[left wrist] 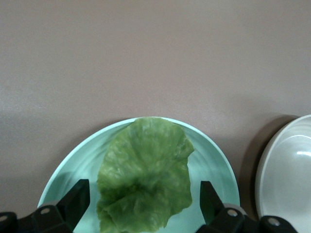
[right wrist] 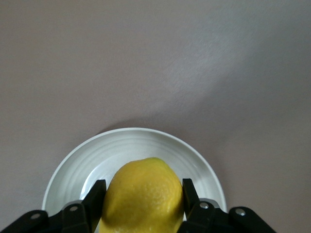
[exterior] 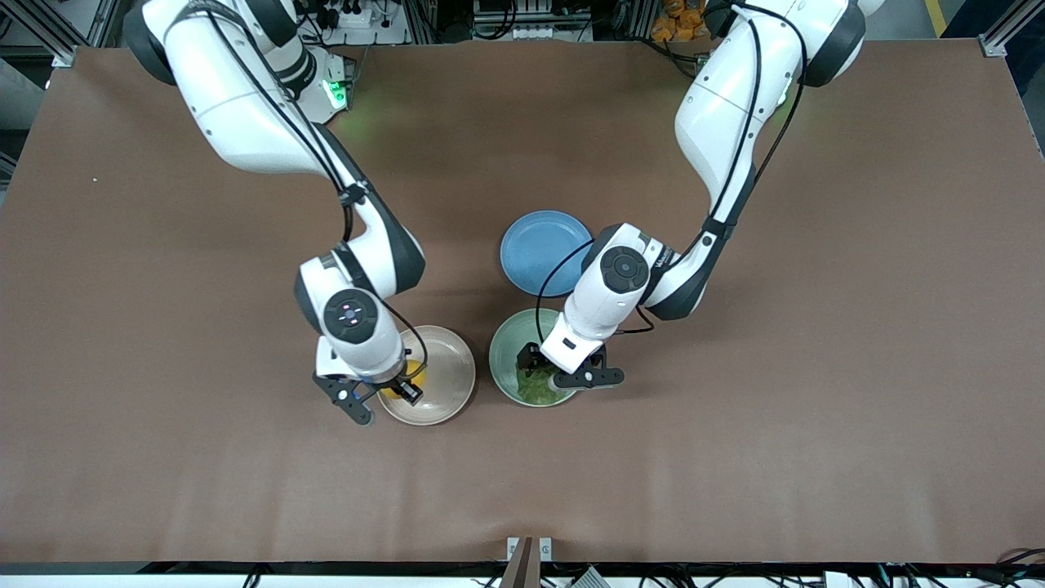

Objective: Pick lemon and lettuce from plates
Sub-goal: 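Close the right gripper on the lemon while the left gripper grasps lettuce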

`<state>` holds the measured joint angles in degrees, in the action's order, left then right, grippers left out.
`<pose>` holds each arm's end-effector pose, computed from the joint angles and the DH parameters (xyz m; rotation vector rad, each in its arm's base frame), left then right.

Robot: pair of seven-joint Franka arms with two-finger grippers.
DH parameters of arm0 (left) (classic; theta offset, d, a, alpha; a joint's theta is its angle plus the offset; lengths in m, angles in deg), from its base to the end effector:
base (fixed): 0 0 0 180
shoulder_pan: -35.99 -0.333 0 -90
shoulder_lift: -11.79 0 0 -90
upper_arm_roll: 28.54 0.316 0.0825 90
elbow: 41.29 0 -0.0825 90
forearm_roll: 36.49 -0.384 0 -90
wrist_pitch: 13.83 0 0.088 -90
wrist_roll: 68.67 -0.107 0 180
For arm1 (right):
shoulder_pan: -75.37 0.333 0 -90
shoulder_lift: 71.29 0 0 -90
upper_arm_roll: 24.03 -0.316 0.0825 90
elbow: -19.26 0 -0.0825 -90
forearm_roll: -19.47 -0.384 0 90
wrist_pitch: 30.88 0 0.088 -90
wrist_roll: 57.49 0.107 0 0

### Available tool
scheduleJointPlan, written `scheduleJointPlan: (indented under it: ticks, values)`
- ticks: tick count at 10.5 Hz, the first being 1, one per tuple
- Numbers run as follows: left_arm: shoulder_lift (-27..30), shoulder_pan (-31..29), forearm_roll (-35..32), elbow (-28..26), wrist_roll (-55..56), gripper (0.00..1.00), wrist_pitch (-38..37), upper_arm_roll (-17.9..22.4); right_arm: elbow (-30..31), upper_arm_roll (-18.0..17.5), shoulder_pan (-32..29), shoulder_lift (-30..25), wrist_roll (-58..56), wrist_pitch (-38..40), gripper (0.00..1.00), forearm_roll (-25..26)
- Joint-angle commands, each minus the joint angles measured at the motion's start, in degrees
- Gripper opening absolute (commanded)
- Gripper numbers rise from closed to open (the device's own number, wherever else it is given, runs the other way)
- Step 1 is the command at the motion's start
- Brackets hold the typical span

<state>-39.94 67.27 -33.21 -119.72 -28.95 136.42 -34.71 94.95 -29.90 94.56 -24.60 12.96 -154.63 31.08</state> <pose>0.6211 -0.4477 0.2115 2.8108 0.1974 0.2934 0.6865 0.2924 0.2512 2.8996 -1.0831 0.1402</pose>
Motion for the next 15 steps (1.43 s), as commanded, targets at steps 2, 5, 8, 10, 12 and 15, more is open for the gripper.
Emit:
scheduleJointPlan:
  ticks: [2, 5, 8, 10, 12, 15]
  values:
    - [-2.57, 1.06, 0.68, 1.88, 1.32, 1.00, 1.97, 1.16, -3.27, -1.16, -8.00, -5.54, -19.07, 12.72, 0.10, -12.10]
    - [-3.54, 1.50, 0.60, 1.88, 1.41, 1.00, 3.46, 1.25, -2.83, -0.63, -12.68, -9.41, -31.32, 19.75, 0.15, -16.62]
    - [-4.51, 2.20, 0.51, 1.80, 3.25, 1.00, 5.75, 1.86, -0.82, -0.19, -15.32, -10.82, -37.65, 21.80, 0.15, -16.00]
    - [-4.42, 2.20, 0.51, 1.71, 3.69, 0.95, 5.75, 1.95, 3.48, -0.10, -16.99, -13.36, -40.47, 21.19, 0.15, -15.82]
    - [-4.42, 2.55, 0.33, 1.53, 3.69, 0.80, 5.75, 2.04, 9.88, -0.10, -17.52, -17.57, -40.48, 18.39, 0.15, -15.74]
    - [-4.51, 2.55, 0.24, 1.44, 3.60, 0.47, 5.75, 2.21, 21.39, -0.10, -18.57, -23.12, -43.72, 10.66, 0.15, -12.67]
